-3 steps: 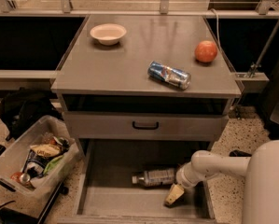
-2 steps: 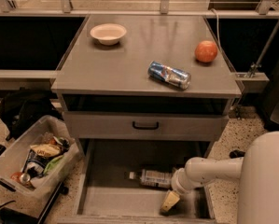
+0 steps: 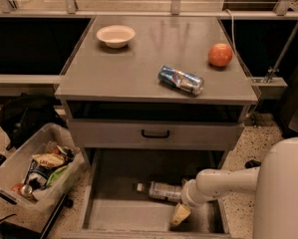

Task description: Pick blue plastic bottle from middle drawer and place on counter

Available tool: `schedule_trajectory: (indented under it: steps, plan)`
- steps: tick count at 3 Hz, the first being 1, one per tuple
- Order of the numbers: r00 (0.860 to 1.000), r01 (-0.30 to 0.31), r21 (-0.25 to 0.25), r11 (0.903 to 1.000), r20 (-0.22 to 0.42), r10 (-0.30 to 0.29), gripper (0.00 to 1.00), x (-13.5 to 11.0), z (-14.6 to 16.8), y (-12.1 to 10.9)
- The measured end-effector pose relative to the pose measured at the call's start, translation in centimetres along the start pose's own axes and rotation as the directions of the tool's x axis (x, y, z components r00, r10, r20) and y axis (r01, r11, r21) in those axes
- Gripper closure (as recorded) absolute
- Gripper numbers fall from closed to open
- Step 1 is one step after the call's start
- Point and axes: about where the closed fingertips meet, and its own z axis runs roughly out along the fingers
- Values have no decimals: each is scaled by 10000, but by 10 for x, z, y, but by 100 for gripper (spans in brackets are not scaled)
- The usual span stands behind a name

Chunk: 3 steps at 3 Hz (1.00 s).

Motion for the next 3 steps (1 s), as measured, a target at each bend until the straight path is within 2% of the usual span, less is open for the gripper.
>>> schedule_trajectory:
  steps: [1,2,3]
  plan:
    - [9945,1043,496,9933,-81,-1040,0,-27,-12,28]
    - [9945,1043,496,9933,-81,-1040,0,-27,-12,28]
    - [9949,938,457,9945,340,-954,0,-27,-7,19]
